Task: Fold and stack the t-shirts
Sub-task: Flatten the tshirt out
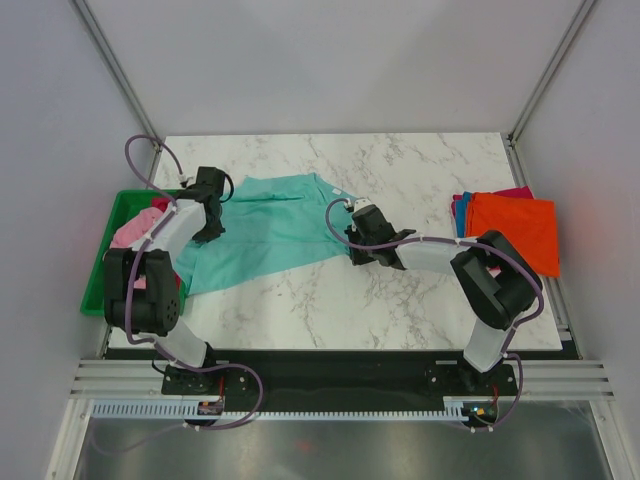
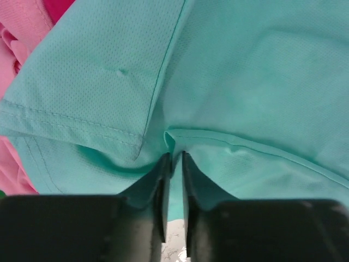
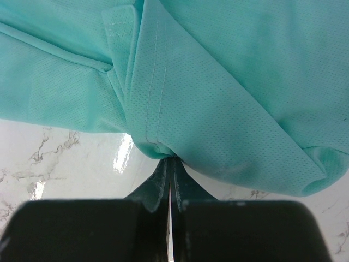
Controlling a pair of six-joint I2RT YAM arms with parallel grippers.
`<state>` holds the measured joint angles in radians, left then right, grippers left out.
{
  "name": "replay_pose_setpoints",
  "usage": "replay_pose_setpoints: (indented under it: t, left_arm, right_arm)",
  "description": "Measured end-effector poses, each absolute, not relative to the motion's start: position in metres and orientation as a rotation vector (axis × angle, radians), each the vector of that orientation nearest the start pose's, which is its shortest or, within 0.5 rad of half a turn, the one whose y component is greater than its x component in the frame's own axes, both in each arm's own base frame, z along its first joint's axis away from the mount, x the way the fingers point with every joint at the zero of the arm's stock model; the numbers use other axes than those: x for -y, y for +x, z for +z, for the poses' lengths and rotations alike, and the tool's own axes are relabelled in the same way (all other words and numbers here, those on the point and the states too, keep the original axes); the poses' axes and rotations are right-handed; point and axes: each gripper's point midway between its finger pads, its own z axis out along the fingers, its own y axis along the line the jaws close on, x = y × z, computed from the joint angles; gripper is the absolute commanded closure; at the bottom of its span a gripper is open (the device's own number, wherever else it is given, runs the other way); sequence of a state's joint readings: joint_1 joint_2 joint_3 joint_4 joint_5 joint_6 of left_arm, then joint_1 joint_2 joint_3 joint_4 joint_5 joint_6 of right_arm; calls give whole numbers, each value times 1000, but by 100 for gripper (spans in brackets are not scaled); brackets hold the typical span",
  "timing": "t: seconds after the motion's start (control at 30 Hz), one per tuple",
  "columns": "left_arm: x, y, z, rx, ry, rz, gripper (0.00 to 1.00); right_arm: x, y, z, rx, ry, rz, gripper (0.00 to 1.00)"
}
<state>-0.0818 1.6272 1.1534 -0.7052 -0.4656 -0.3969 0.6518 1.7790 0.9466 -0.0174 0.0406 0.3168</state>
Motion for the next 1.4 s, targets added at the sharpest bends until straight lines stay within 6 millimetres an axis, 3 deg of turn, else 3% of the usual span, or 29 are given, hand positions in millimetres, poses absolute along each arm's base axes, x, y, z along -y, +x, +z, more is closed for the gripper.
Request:
replay_pose_setpoints:
  t: [0.07, 0.33, 0.43, 0.53, 0.6, 0.67, 0.73, 0.93, 1.03, 1.2, 1.4]
  left_arm:
    - [-36, 340, 84, -2567, -529, 475, 98]
    - [-32, 341, 95, -2542, -527, 422, 98]
    - [-24, 342, 121, -2475, -517, 348, 98]
    - [-11, 339, 167, -2349, -477, 247, 98]
    - [-2, 332, 204, -2247, -445, 173, 98]
    - [4, 323, 237, -2159, -422, 104, 98]
    - [5, 309, 277, -2043, -407, 40, 98]
    - [8, 258, 379, -1746, -313, -103, 98]
    - [11, 222, 428, -1592, -246, -171, 98]
    - [19, 167, 495, -1368, -160, -280, 98]
    - [22, 124, 528, -1197, -104, -346, 98]
  right_arm:
    - [-259, 330, 17, -2428, -391, 390, 100]
    - [-258, 330, 18, -2427, -394, 404, 100]
    - [-256, 324, 19, -2424, -409, 430, 100]
    - [-242, 302, 21, -2470, -428, 433, 100]
    - [-232, 286, 35, -2488, -425, 433, 100]
    - [-227, 279, 66, -2448, -402, 460, 100]
    - [-223, 276, 116, -2339, -358, 505, 100]
    - [-189, 260, 306, -1911, -198, 593, 100]
    - [-160, 231, 379, -1726, -148, 627, 100]
    - [-112, 182, 440, -1547, -85, 642, 100]
    - [-65, 133, 500, -1370, -38, 637, 100]
